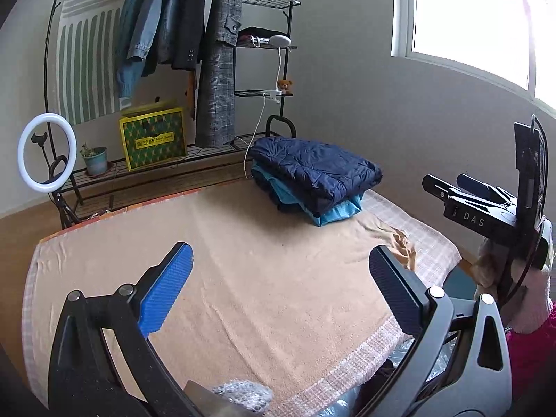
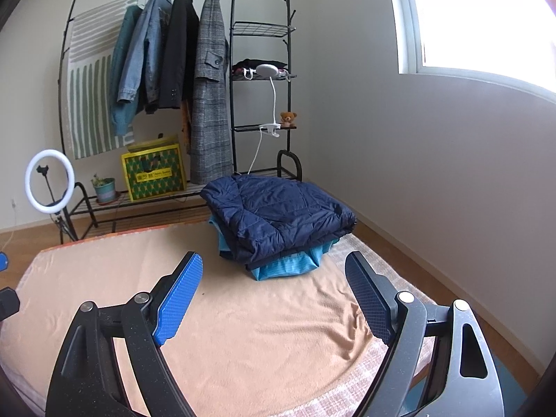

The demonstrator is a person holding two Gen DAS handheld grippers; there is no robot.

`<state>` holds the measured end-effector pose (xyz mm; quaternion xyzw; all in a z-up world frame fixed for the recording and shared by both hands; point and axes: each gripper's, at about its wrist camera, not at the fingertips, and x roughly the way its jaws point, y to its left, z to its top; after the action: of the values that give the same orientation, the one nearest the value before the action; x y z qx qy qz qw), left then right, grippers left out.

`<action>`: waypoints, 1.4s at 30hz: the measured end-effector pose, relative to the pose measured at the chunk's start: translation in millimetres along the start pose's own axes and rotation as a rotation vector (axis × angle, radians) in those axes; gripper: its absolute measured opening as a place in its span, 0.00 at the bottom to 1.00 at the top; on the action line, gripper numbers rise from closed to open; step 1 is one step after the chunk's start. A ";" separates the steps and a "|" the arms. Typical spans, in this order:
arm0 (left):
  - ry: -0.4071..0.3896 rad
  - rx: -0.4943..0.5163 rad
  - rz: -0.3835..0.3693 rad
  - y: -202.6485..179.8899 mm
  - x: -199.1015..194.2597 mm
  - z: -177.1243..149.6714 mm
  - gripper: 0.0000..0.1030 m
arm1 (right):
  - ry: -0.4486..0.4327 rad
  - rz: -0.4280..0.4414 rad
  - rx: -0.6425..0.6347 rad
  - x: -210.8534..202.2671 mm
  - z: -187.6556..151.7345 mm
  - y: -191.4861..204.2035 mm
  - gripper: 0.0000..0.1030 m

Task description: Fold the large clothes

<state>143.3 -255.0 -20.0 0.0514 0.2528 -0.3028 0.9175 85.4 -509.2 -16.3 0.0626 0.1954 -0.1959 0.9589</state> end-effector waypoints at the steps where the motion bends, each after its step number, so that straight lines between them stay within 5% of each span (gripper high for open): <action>1: 0.001 0.002 -0.001 -0.7 0.0 -0.2 1.00 | 0.000 0.001 0.001 -0.5 -0.1 -0.4 0.82; 42: -0.003 0.016 -0.009 -10.1 -2.6 0.0 1.00 | 0.004 -0.006 -0.005 -0.2 -1.0 3.5 0.82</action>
<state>135.6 -261.9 -18.1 0.0573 0.2492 -0.3091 0.9160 86.2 -505.7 -17.0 0.0600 0.1979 -0.1981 0.9581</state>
